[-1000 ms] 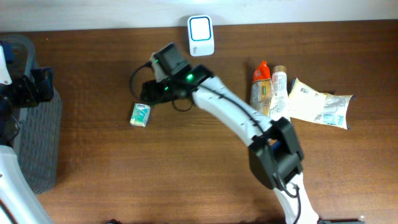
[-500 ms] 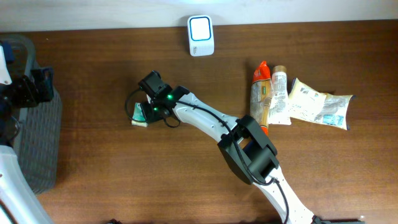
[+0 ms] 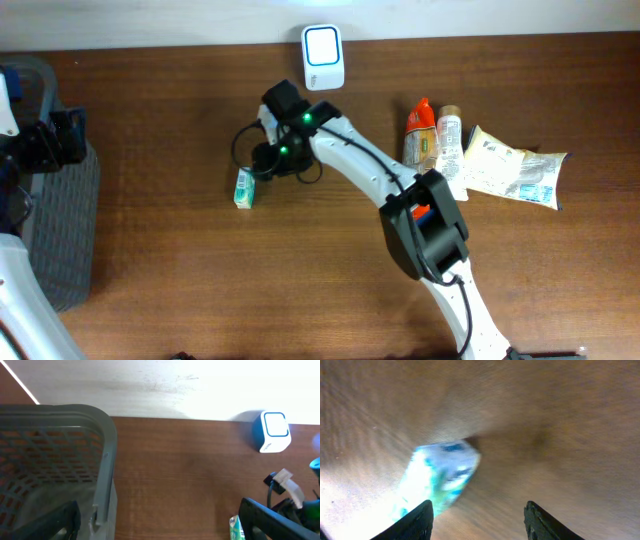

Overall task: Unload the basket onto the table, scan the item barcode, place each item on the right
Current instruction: 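Reach the right gripper to the green Kleenex pack and grasp it, then hold the Kleenex pack barcode over the scanner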

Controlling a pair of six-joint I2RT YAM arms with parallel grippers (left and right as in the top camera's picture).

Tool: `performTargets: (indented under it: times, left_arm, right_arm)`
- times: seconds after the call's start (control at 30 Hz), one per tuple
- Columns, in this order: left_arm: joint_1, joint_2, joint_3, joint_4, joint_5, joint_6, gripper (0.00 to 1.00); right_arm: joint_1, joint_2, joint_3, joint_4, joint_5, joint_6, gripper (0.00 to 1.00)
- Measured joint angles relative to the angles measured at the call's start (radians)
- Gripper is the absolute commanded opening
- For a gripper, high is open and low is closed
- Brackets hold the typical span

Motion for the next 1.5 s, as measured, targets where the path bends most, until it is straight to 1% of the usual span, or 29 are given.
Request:
performTargets:
  times: [0.1, 0.17, 0.2, 0.23, 0.27, 0.33, 0.37, 0.47, 0.5, 0.53, 0.57, 0.67, 0.7, 0.77, 0.8, 0.87, 0.9, 0.93, 1.0, 1.03, 1.1, 1.13, 1.2, 1.27, 1.33, 1.37, 1.4, 1.5]
  left_arm:
    - [0.0, 0.0, 0.0, 0.0, 0.0, 0.0, 0.99]
    - [0.0, 0.0, 0.0, 0.0, 0.0, 0.0, 0.99]
    - [0.0, 0.0, 0.0, 0.0, 0.0, 0.0, 0.99]
    - [0.0, 0.0, 0.0, 0.0, 0.0, 0.0, 0.99]
    - [0.0, 0.0, 0.0, 0.0, 0.0, 0.0, 0.99]
    - [0.0, 0.0, 0.0, 0.0, 0.0, 0.0, 0.99]
    - [0.0, 0.0, 0.0, 0.0, 0.0, 0.0, 0.99]
    - [0.0, 0.0, 0.0, 0.0, 0.0, 0.0, 0.99]
    - [0.0, 0.0, 0.0, 0.0, 0.0, 0.0, 0.99]
    - [0.0, 0.0, 0.0, 0.0, 0.0, 0.0, 0.99]
    - [0.0, 0.0, 0.0, 0.0, 0.0, 0.0, 0.99]
    - [0.0, 0.0, 0.0, 0.0, 0.0, 0.0, 0.99]
    - [0.0, 0.0, 0.0, 0.0, 0.0, 0.0, 0.99]
    - [0.0, 0.0, 0.0, 0.0, 0.0, 0.0, 0.99]
    - [0.0, 0.0, 0.0, 0.0, 0.0, 0.0, 0.99]
    - [0.0, 0.0, 0.0, 0.0, 0.0, 0.0, 0.99]
    - [0.0, 0.0, 0.0, 0.0, 0.0, 0.0, 0.99]
    - [0.0, 0.0, 0.0, 0.0, 0.0, 0.0, 0.99]
    - [0.0, 0.0, 0.0, 0.0, 0.0, 0.0, 0.99]
    - [0.0, 0.0, 0.0, 0.0, 0.0, 0.0, 0.99]
    - [0.0, 0.0, 0.0, 0.0, 0.0, 0.0, 0.99]
    - [0.0, 0.0, 0.0, 0.0, 0.0, 0.0, 0.99]
    - [0.0, 0.0, 0.0, 0.0, 0.0, 0.0, 0.99]
    - [0.0, 0.0, 0.0, 0.0, 0.0, 0.0, 0.99]
    - [0.0, 0.0, 0.0, 0.0, 0.0, 0.0, 0.99]
    - [0.0, 0.0, 0.0, 0.0, 0.0, 0.0, 0.99]
    - [0.0, 0.0, 0.0, 0.0, 0.0, 0.0, 0.99]
    - [0.0, 0.0, 0.0, 0.0, 0.0, 0.0, 0.99]
  right_arm:
    - [0.063, 0.0, 0.0, 0.027, 0.027, 0.064, 0.56]
    - [0.095, 0.0, 0.0, 0.042, 0.05, 0.077, 0.51]
    - [0.103, 0.0, 0.0, 0.043, 0.067, 0.08, 0.47]
    - [0.109, 0.0, 0.0, 0.042, 0.1, 0.08, 0.42]
    - [0.11, 0.0, 0.0, 0.041, 0.126, 0.083, 0.28]
    - [0.11, 0.0, 0.0, 0.011, 0.187, 0.085, 0.06]
    - [0.11, 0.0, 0.0, 0.0, 0.197, 0.079, 0.04]
    - [0.106, -0.005, 0.0, -0.029, 0.212, 0.022, 0.04]
    - [0.102, -0.02, 0.0, -0.076, 0.22, -0.019, 0.04]
    - [0.098, -0.039, 0.0, -0.105, 0.24, -0.05, 0.04]
    - [0.093, -0.089, 0.0, -0.19, 0.33, -0.086, 0.04]
    - [0.092, -0.163, 0.002, -0.32, 0.592, -0.115, 0.04]
    - [0.092, -0.16, 0.002, -0.338, 0.667, -0.118, 0.04]
    - [0.092, -0.139, 0.003, -0.338, 0.724, -0.122, 0.04]
    - [0.093, -0.092, 0.004, -0.336, 0.743, -0.124, 0.08]
    - [0.1, -0.011, 0.003, -0.335, 0.758, -0.132, 0.36]
    - [0.109, -0.008, 0.003, -0.327, 0.753, -0.133, 0.45]
    - [0.127, -0.007, 0.003, -0.316, 0.724, -0.132, 0.52]
    - [0.16, -0.007, 0.003, -0.317, 0.678, -0.133, 0.57]
    - [0.174, -0.007, 0.004, -0.339, 0.657, -0.134, 0.58]
    - [0.174, -0.008, 0.038, -0.399, 0.631, -0.132, 0.65]
    - [0.144, -0.023, 0.103, -0.434, 0.625, -0.134, 0.65]
    - [0.09, -0.053, 0.172, -0.479, 0.591, -0.143, 0.64]
    - [-0.043, -0.095, 0.207, -0.506, 0.438, -0.192, 0.62]
    - [-0.163, -0.097, 0.146, -0.494, 0.275, -0.231, 0.56]
    - [-0.19, -0.097, 0.092, -0.467, 0.219, -0.241, 0.55]
    - [-0.199, -0.095, 0.013, -0.432, 0.167, -0.246, 0.56]
    - [-0.18, -0.095, -0.097, -0.319, 0.089, -0.249, 0.56]
